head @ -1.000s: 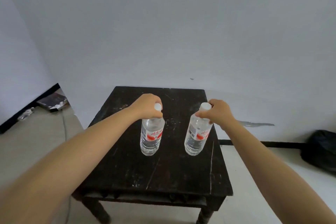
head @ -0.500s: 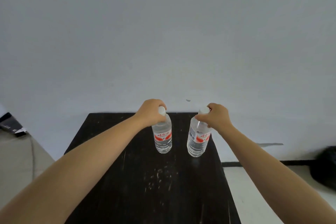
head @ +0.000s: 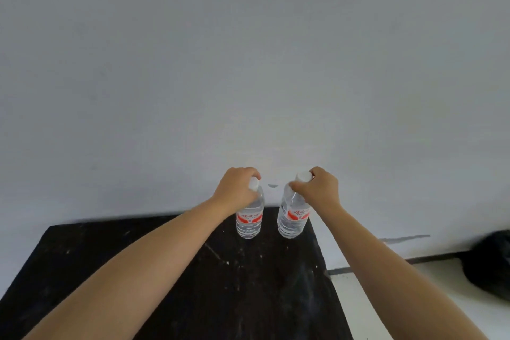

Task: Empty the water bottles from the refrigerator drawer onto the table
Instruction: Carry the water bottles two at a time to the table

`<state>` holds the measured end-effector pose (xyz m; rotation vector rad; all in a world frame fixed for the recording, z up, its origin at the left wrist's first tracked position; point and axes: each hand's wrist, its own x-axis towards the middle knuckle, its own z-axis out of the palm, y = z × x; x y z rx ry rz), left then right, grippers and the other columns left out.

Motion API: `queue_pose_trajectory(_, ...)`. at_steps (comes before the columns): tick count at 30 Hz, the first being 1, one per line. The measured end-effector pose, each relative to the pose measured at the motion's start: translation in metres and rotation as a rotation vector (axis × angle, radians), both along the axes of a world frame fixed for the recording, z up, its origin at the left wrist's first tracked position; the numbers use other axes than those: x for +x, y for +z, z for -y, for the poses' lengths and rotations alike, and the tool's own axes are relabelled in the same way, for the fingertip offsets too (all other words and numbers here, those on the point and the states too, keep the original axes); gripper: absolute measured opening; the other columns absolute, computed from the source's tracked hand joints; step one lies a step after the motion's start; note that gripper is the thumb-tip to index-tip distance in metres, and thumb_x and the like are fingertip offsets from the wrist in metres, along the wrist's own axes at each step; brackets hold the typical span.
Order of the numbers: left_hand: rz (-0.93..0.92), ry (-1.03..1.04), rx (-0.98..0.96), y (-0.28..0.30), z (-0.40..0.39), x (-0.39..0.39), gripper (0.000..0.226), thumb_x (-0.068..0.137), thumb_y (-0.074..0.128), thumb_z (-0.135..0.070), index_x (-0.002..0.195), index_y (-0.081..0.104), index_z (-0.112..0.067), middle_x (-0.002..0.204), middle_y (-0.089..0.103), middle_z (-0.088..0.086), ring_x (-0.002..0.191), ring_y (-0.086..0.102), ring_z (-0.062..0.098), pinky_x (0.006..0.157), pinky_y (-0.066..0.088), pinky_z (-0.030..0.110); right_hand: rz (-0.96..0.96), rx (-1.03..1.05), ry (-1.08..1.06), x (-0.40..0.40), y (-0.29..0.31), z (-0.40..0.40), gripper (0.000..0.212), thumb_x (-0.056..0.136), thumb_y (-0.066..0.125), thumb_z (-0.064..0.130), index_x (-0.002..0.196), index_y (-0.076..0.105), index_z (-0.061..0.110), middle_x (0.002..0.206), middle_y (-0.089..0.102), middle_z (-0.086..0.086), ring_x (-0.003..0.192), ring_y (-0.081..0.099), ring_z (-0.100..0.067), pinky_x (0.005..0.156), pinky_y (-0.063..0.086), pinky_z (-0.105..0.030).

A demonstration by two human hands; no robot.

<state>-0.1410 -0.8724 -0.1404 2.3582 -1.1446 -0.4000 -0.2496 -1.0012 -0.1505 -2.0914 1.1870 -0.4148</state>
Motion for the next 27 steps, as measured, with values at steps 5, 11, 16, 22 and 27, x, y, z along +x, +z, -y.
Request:
queue_pose_trajectory(5,-0.011,-0.023,-0.049,-0.018,0.053,0.028,0.042,0.083,0.064,-0.007,0.125,0.057,-0.01,0.13,0.059,0.008,0.121,0.053,0.024,0.1,0.042,0.031,-0.013,-0.026,-0.038,0.032,-0.021,0.034,0.028,0.078,0.07,0.023,0.076,0.046,0.008,0.065,0.045,-0.001,0.069,0.044,-0.019,0.046,0.026,-0.016)
queue_pose_trajectory(11,-0.003,-0.043,-0.083,-0.031,0.086,0.043,0.046,0.083,0.067,-0.008,0.127,0.056,-0.01,0.13,0.059,0.008,0.121,0.054,0.024,0.1,0.041,0.03,0.036,-0.048,-0.031,0.057,-0.039,0.057,0.029,0.078,0.069,0.021,0.065,0.047,0.009,0.062,0.045,-0.001,0.06,0.042,-0.016,0.047,0.027,-0.02)
queue_pose_trajectory(16,0.007,-0.04,-0.058,-0.034,0.091,0.046,0.045,0.086,0.064,-0.01,0.129,0.051,-0.007,0.129,0.059,0.013,0.118,0.055,0.028,0.097,0.044,0.033,0.059,-0.018,0.018,0.06,-0.04,0.058,0.035,0.086,0.063,0.018,0.113,0.057,-0.002,0.109,0.065,-0.017,0.088,0.054,-0.022,0.074,0.04,-0.028)
queue_pose_trajectory(22,0.11,-0.022,0.14,-0.021,0.07,0.033,0.048,0.088,0.054,-0.007,0.133,0.039,-0.004,0.126,0.054,0.018,0.113,0.054,0.032,0.085,0.045,0.034,-0.028,0.079,0.069,0.041,-0.029,0.041,0.044,0.093,0.05,0.014,0.133,0.04,0.0,0.119,0.06,-0.02,0.096,0.057,-0.026,0.077,0.041,-0.027)
queue_pose_trajectory(27,0.253,-0.02,0.199,0.022,0.037,-0.01,0.032,0.093,0.047,-0.011,0.124,0.054,-0.006,0.123,0.056,0.014,0.111,0.055,0.028,0.088,0.047,0.033,-0.036,-0.087,0.128,-0.009,0.011,0.012,0.029,0.091,0.045,0.009,0.112,0.062,-0.002,0.111,0.065,-0.019,0.089,0.056,-0.024,0.078,0.043,-0.028)
